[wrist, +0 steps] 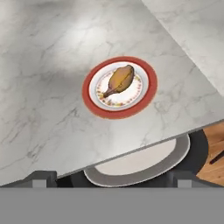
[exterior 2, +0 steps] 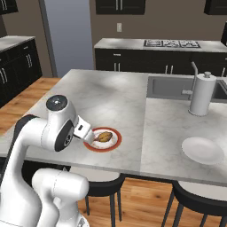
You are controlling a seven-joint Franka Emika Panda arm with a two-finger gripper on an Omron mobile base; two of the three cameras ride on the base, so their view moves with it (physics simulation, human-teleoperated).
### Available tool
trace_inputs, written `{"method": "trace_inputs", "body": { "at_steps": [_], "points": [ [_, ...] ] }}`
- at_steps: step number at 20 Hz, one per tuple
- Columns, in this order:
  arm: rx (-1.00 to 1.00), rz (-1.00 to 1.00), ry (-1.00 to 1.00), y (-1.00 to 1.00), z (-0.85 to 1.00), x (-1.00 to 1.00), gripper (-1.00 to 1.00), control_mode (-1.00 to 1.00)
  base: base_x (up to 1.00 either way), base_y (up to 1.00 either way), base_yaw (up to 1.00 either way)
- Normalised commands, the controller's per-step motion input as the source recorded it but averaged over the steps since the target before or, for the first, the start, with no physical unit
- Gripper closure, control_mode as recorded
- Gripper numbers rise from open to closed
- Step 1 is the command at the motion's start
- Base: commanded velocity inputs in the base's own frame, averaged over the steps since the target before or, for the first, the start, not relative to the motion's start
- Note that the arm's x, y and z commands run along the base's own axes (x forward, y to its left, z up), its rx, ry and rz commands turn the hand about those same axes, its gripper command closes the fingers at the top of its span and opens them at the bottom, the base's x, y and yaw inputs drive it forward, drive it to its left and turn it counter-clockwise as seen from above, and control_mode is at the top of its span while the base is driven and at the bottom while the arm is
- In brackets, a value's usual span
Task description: Transport the chicken drumstick and onion to the fridge. Place the chicken drumstick on the rack containing meat and place the onion on the rack containing the vegetable, ensuring meats and vegetables are on different racks.
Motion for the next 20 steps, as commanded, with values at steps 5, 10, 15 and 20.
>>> {"method": "trace_inputs", "body": {
  "at_steps": [5,10,15,20],
  "points": [
    [0.07,-0.16,0.26,-0.15,-0.44,0.94,-1.00,-1.00,0.00,0.00,0.00],
    [0.00,-0.14,0.17,-0.13,-0.26,0.74,-1.00,-1.00,0.00,0.00,0.00],
    [0.00,-0.05,0.10,-0.16,-0.31,0.67,-1.00,-1.00,0.00,0.00,0.00],
    [0.00,-0.05,0.12,-0.13,-0.40,0.53,-1.00,-1.00,0.00,0.00,0.00]
  ]
}}
